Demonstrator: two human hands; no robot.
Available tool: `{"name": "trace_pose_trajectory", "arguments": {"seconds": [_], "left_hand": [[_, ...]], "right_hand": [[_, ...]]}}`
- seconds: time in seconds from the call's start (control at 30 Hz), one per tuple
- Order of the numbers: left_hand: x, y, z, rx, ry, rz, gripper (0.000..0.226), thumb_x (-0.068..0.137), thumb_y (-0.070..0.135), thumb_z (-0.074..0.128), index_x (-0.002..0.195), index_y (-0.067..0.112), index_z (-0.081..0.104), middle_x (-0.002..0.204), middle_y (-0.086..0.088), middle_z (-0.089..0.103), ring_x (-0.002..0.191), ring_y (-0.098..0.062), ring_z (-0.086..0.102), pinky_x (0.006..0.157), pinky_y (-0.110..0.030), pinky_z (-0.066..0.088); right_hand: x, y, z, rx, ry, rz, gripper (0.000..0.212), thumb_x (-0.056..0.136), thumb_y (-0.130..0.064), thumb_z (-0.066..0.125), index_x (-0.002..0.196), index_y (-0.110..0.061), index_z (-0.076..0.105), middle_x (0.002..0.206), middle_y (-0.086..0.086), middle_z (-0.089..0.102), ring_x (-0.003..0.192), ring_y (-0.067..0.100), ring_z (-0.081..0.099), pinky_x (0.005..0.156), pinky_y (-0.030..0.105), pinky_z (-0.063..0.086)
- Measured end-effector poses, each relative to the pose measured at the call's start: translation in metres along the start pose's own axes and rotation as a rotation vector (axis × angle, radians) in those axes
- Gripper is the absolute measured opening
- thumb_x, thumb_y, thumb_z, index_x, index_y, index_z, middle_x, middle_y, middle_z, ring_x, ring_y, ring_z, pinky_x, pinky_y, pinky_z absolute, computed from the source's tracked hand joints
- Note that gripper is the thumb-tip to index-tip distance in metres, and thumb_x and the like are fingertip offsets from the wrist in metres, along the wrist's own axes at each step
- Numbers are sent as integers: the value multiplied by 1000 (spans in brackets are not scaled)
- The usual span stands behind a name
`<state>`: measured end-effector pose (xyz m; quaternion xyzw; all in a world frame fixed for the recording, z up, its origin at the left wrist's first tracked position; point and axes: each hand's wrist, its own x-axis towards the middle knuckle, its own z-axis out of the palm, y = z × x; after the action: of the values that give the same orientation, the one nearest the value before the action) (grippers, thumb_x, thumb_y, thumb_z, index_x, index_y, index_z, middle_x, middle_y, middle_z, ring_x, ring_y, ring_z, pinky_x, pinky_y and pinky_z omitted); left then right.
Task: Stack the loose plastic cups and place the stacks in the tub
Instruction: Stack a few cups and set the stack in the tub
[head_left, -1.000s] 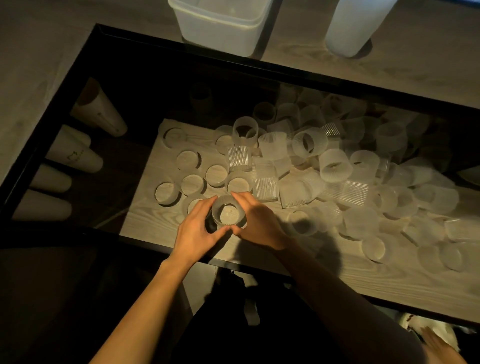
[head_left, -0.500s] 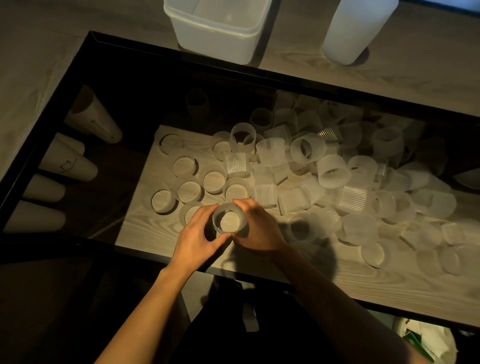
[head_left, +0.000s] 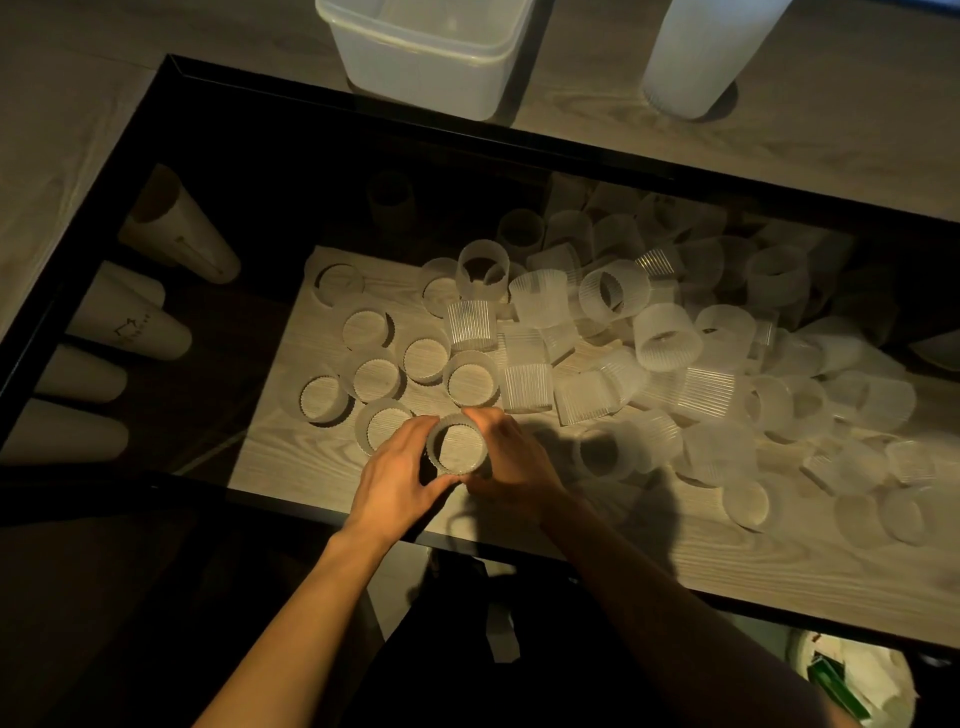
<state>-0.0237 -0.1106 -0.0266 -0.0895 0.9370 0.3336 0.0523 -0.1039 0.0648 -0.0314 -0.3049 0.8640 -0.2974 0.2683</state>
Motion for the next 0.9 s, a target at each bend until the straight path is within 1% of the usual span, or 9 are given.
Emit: {"name": "trace_pose_trajectory", "arguments": {"seconds": [0.07, 0.13, 0.17, 0.23, 0.37, 0.43, 0.57, 0.73, 0.9], "left_hand": [[1, -1, 1, 40, -25, -7, 77, 78, 44, 82, 142, 19, 47, 140, 2, 55, 127, -20, 54, 104, -35, 45], [1, -2, 2, 65, -49, -26, 79, 78, 42, 82, 144, 20, 45, 143, 1, 54, 129, -22, 53, 107, -36, 42], [1, -2, 2, 73, -56, -33, 80, 79, 42, 82, 145, 20, 44, 144, 0, 53, 129, -22, 53, 108, -35, 41], [2, -1, 2, 82, -64, -35, 81, 79, 41, 82, 147, 19, 43, 144, -1, 53, 131, -22, 52, 109, -35, 39], [3, 1, 0, 86, -65, -24, 80, 80, 41, 81, 147, 18, 44, 143, -3, 55, 130, -23, 52, 110, -36, 39], [2, 0, 0, 83, -63, -15, 80, 80, 42, 81, 147, 17, 44, 143, -3, 55, 130, -23, 53, 109, -37, 40], [-1, 2, 1, 100, -73, 10, 82, 80, 42, 81, 148, 17, 43, 143, -2, 55, 131, -22, 52, 109, -35, 38], [0, 11, -10, 73, -28, 34, 80, 85, 52, 72, 149, 16, 42, 146, -3, 52, 131, -23, 51, 108, -37, 39], [14, 23, -34, 25, 91, 86, 79, 86, 48, 73, 151, 19, 39, 149, -1, 49, 134, -18, 47, 109, -34, 34]], "right_hand": [[1, -3, -3, 0, -16, 33, 97, 82, -74, 43, 153, -8, 30, 150, 15, 40, 135, 25, 38, 109, 38, 35], [1, -2, -3, -5, -21, 45, 91, 84, -60, 56, 155, -10, 29, 151, 15, 41, 137, 27, 39, 112, 46, 36], [1, -2, -3, -4, -17, 45, 92, 87, -69, 52, 155, -12, 28, 150, 14, 41, 137, 28, 40, 112, 46, 36], [0, 0, 0, 4, 1, 53, 107, 78, -90, 26, 154, -15, 28, 149, 12, 43, 135, 26, 42, 109, 42, 36], [-3, 4, 5, 35, 24, 42, 115, 74, -95, 13, 154, -13, 30, 148, 11, 45, 132, 22, 42, 106, 38, 35], [-5, 3, 4, 34, 21, 50, 106, 81, -90, 25, 154, -13, 31, 148, 12, 45, 132, 22, 42, 107, 37, 34], [-5, 1, 2, 31, 3, 79, 84, 84, -49, 52, 156, -15, 27, 149, 12, 44, 134, 26, 42, 111, 41, 35], [-6, 1, -2, 2, 87, -1, 91, 84, -71, 35, 154, -14, 30, 145, 13, 48, 127, 22, 46, 100, 34, 39], [9, -9, -34, -37, 279, -120, 79, 81, -38, 71, 149, -14, 40, 140, 7, 54, 125, 19, 52, 101, 38, 50]]}}
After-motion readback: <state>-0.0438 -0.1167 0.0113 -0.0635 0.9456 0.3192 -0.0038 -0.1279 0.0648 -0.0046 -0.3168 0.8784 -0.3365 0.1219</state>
